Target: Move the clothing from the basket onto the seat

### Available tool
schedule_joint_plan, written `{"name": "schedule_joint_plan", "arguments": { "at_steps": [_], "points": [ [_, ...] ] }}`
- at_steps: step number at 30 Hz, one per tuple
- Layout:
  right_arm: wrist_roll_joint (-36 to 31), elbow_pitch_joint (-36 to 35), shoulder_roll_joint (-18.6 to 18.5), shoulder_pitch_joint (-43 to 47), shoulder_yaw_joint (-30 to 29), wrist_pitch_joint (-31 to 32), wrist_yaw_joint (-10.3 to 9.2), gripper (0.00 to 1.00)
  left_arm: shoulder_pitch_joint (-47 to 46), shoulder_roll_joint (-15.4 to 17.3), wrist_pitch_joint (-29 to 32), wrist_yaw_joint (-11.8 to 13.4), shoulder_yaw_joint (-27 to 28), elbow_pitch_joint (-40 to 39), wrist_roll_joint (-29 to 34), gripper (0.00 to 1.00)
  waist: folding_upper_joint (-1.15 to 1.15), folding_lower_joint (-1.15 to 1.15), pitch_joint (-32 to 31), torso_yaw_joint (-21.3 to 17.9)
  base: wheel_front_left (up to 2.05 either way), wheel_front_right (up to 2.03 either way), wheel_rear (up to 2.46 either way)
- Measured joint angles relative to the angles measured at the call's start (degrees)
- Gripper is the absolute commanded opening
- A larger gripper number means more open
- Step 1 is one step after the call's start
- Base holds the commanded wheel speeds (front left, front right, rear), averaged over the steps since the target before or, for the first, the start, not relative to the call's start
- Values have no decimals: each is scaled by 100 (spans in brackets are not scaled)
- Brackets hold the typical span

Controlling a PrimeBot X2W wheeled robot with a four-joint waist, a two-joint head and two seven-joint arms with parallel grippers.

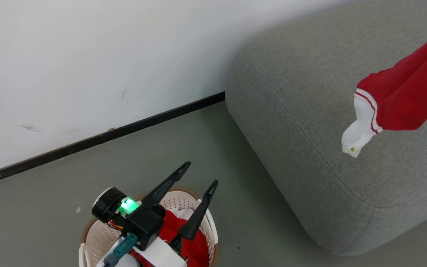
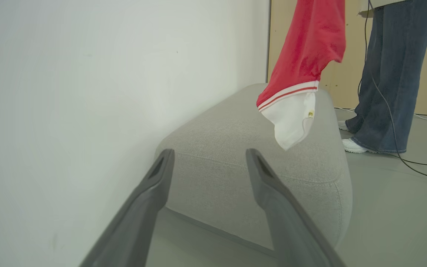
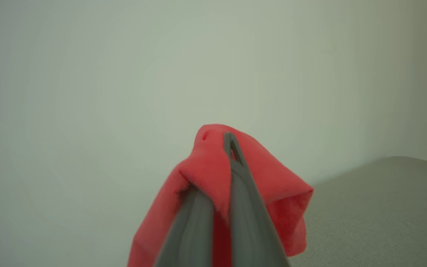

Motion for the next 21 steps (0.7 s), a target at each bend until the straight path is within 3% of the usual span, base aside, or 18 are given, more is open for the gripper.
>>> {"name": "schedule_joint_plan", "arguments": {
  "at_steps": [8,21],
  "points": [
    [-337,824,-189,-656,-439,122,0,0,-25,152,131,53,2,-420,210,100,0,0,367,237,0,0,0],
    [-571,1448,-535,-1200,-793,-20,-1,0,-363,232,353,-13,-114,-803,311,100,0,0,918,575,0,0,0]
  ]
}}
